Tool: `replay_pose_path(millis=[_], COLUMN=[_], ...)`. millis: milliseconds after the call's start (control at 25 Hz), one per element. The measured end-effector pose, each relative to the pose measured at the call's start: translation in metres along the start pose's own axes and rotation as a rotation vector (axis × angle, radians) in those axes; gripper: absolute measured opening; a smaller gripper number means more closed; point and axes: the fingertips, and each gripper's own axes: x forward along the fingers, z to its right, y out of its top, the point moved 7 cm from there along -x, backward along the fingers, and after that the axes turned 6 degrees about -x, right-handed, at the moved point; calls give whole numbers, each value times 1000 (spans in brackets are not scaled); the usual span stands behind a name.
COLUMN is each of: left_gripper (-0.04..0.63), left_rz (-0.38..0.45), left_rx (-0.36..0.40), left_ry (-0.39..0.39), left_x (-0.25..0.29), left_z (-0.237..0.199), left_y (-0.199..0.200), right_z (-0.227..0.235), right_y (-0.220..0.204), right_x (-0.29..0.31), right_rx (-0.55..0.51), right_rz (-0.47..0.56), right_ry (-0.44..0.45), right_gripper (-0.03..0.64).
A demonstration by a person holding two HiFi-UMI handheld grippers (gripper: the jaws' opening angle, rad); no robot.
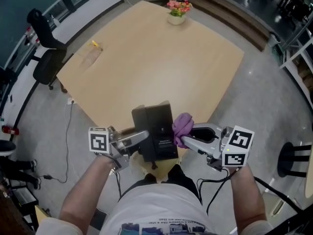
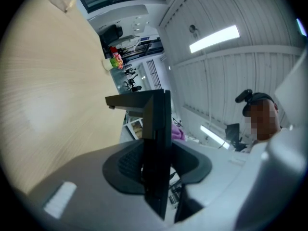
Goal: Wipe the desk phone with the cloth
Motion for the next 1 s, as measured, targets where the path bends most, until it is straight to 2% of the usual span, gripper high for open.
replay_pose_path(millis=[360,520,640,1000], left_gripper=[170,170,170,169], left_rz=[0,4,2,9], left_rx=[-12,-55,-58,-72], left_ry=[-17,-32,-27,-37], left_x=[-10,-10,-11,-10], left_z=[-2,-1,-3,-5], left_y=[8,9,10,13], right_z=[-33,-49,-62,-107], right_y=[-48,-71,-88,-117], right_x=[1,-1,0,51], right_rx=[93,150,182,239], right_rz=[-51,-64,-74,-96], right_ry=[-61,-101,-120,-31], right_gripper=[89,89,89,90])
